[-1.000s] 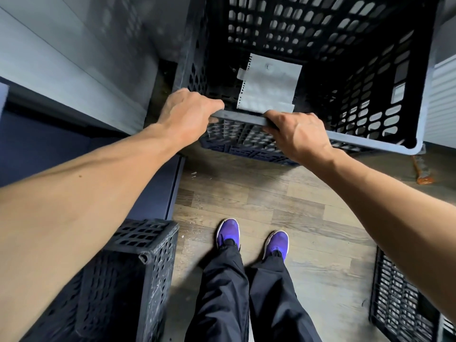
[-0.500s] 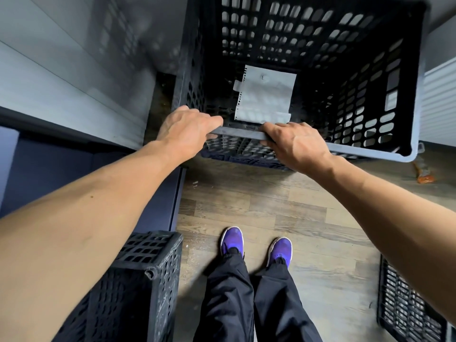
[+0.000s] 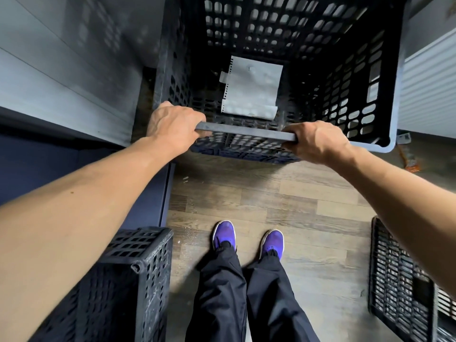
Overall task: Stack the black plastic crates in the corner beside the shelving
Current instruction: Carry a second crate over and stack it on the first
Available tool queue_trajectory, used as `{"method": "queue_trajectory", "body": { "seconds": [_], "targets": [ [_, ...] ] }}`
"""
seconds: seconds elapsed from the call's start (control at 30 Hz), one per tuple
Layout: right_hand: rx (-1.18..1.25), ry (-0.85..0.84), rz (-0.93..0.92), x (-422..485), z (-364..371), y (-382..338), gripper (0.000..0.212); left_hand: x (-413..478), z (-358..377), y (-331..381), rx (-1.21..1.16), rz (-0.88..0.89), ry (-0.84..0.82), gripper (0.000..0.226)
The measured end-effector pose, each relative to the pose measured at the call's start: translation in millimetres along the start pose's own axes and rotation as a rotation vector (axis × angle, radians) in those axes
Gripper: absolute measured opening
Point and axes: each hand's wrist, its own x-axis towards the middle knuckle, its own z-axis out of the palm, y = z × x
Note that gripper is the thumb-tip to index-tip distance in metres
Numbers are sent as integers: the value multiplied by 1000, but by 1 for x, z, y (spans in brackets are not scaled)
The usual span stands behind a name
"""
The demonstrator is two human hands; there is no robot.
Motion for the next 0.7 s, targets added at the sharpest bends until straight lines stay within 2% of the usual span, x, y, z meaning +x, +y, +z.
{"method": "queue_trajectory", "body": {
  "seconds": [0.27, 0.43, 0.53, 0.7],
  "targets": [
    [-46, 90, -19, -2, 7, 4, 25, 1, 5, -4, 24, 37, 10, 11],
    [-27, 82, -17, 2, 2, 5, 21, 5, 0, -6, 32, 50, 2, 19],
    [-9, 55, -14, 2, -2, 4, 22, 8, -4, -8, 41, 77, -45, 15],
    [7, 113, -38, -7, 2, 8, 20, 6, 0, -9, 51, 80, -41, 11]
  ]
}}
